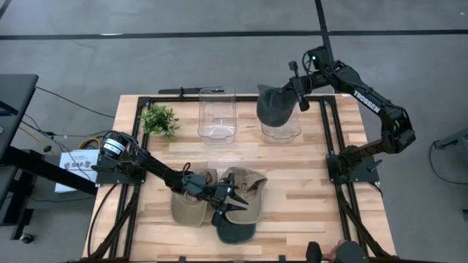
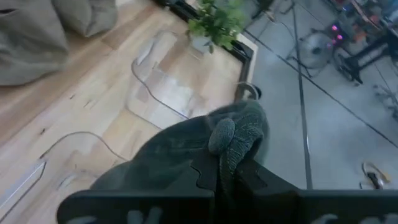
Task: Pick & Place hat
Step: Put the right black cap into the right transparent bin
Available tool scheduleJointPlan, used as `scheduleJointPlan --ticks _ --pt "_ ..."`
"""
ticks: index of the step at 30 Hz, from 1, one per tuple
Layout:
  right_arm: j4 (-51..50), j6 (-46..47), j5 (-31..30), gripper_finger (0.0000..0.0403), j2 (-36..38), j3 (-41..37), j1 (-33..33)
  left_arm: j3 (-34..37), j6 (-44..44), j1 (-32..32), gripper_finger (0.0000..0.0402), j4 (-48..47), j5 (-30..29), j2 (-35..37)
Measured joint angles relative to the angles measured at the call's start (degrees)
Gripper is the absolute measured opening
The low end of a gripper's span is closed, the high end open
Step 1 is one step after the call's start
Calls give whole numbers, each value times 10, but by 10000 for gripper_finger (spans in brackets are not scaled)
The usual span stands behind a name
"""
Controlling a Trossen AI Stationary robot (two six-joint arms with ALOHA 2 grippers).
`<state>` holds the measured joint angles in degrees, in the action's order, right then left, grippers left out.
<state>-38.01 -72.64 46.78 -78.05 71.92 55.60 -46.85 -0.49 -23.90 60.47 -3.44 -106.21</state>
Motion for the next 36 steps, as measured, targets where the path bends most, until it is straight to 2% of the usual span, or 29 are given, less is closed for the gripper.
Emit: scheduleJointPlan --ticks 7,15,27,34,36 --pt "8 96 -13 5 0 0 13 0 0 0 76 0 0 0" --pt "8 171 -136 5 0 0 41 0 0 0 76 0 0 0" --pt "4 126 -157 4 0 0 78 0 0 0 76 0 0 0" --pt "3 60 -148 5 0 0 64 0 0 0 76 0 0 0" --pt "3 38 -124 5 0 0 58 0 0 0 76 0 0 0"
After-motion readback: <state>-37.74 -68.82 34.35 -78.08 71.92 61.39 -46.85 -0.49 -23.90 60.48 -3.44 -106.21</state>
